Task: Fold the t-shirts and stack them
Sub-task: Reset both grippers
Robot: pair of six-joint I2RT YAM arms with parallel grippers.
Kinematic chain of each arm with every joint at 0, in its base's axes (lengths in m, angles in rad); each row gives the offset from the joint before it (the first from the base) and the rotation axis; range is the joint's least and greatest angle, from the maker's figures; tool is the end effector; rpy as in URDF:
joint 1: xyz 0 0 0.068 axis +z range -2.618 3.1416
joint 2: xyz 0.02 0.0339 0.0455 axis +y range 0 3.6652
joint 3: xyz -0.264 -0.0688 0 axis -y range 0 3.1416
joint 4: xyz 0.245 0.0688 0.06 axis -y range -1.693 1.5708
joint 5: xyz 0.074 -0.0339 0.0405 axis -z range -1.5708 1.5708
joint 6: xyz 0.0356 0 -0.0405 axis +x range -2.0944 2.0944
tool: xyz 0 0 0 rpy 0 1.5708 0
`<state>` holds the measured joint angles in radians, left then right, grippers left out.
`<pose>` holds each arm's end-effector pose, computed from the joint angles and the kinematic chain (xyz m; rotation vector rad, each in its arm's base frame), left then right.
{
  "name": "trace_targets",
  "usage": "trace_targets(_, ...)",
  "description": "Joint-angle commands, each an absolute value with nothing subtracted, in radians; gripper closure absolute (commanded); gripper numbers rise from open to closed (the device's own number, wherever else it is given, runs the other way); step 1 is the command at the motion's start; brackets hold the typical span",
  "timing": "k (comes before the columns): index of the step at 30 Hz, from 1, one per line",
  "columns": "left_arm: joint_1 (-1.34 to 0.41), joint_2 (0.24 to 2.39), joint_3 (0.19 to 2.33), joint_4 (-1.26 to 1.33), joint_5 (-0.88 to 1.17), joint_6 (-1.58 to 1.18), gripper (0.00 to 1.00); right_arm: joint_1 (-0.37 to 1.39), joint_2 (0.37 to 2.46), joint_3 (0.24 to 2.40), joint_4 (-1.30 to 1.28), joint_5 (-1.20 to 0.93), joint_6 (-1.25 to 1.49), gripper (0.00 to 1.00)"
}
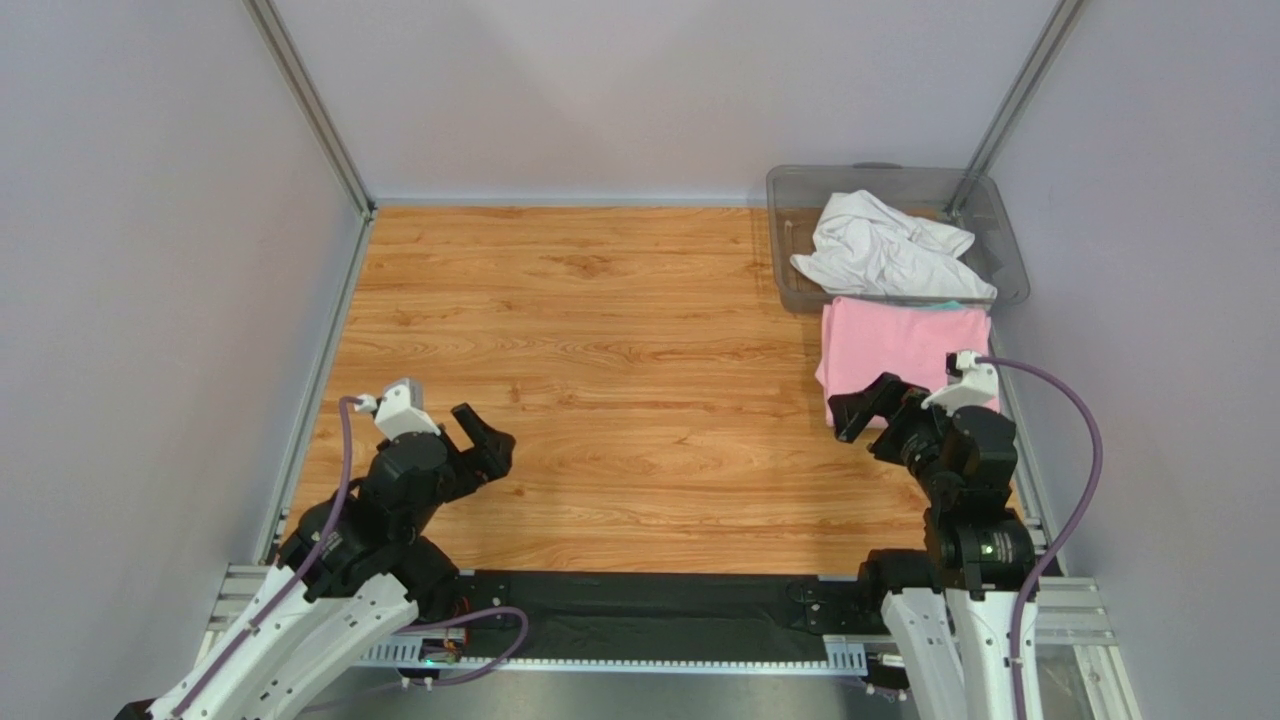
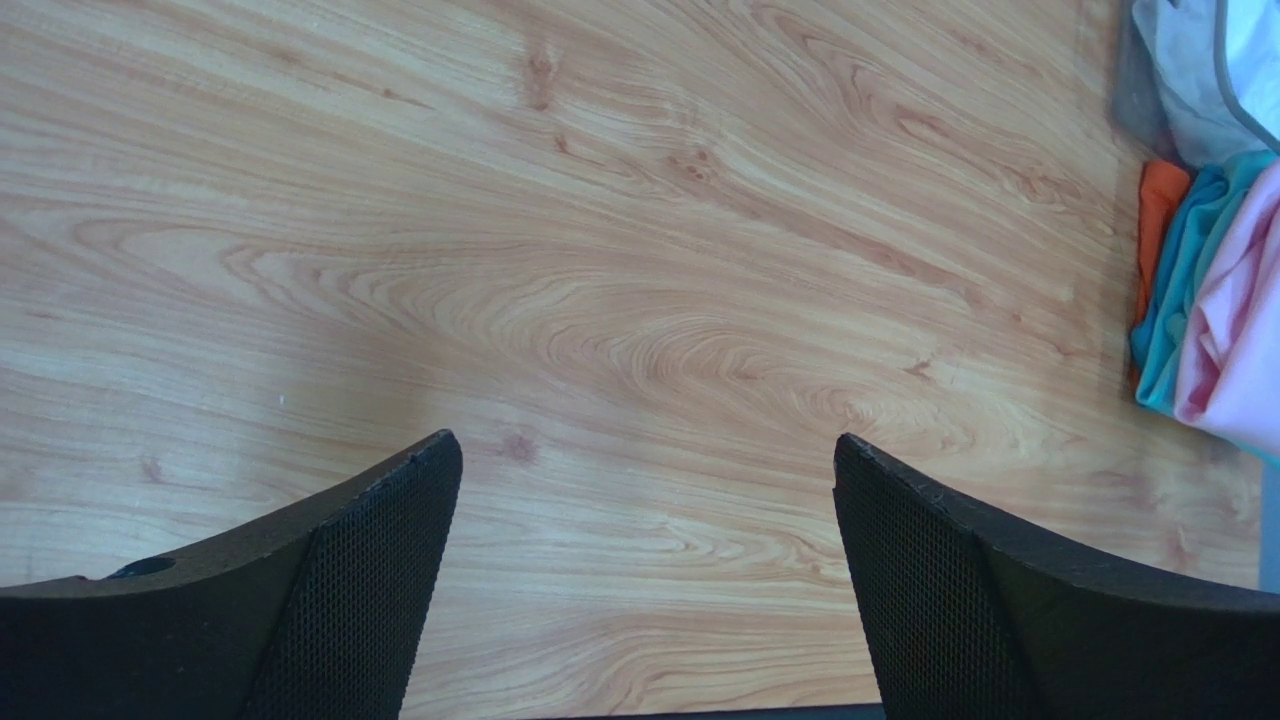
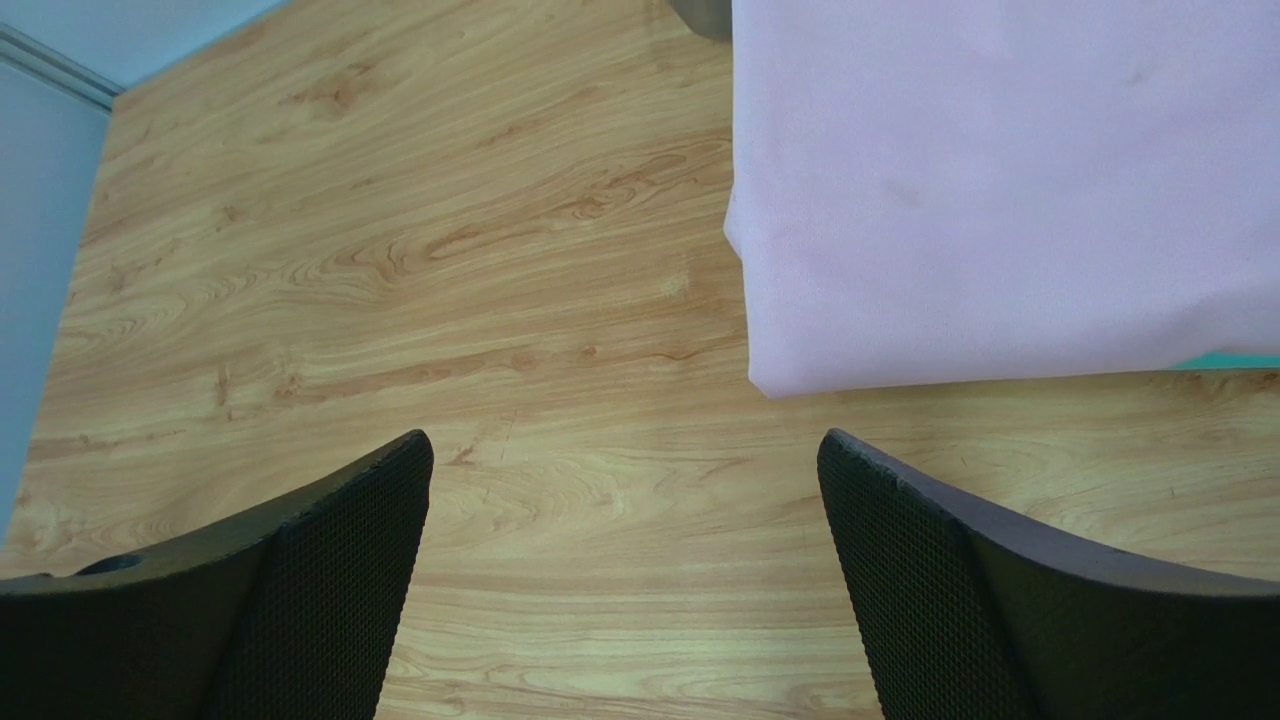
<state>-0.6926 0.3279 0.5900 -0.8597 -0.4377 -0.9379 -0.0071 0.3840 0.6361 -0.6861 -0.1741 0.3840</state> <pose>0.0704 -0.0388 0.2602 -0.5095 2.0842 -0.4956 0.0965 0.0055 0.2858 0.2819 2.0024 0.4147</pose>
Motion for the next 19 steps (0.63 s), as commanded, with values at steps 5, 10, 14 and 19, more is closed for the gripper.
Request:
trace_targets(5, -0.692, 0.299, 0.623, -0.919, -0.508, -0.951, 0.0, -0.005, 0.337, 0.612, -0.627, -0.17, 0.41, 0.0)
trace_targets(10, -0.692, 0.268, 0.603, -0.92, -0.535, -0.957, 0.0, -0.005, 0.342, 0.609, -0.63, -0.176, 0.41, 0.0)
trace_targets(14, -0.692, 0.255, 0.597, -0.962, -0.569, -0.999, 0.0, -0.005, 0.347, 0.607, -0.627, -0.178, 0.41, 0.0)
trace_targets(19, -0.693, 0.25, 0.603, -0.962, -0.578, -0.996, 0.0, -0.005, 0.354, 0.606, -0.624, -0.176, 0.411, 0.0)
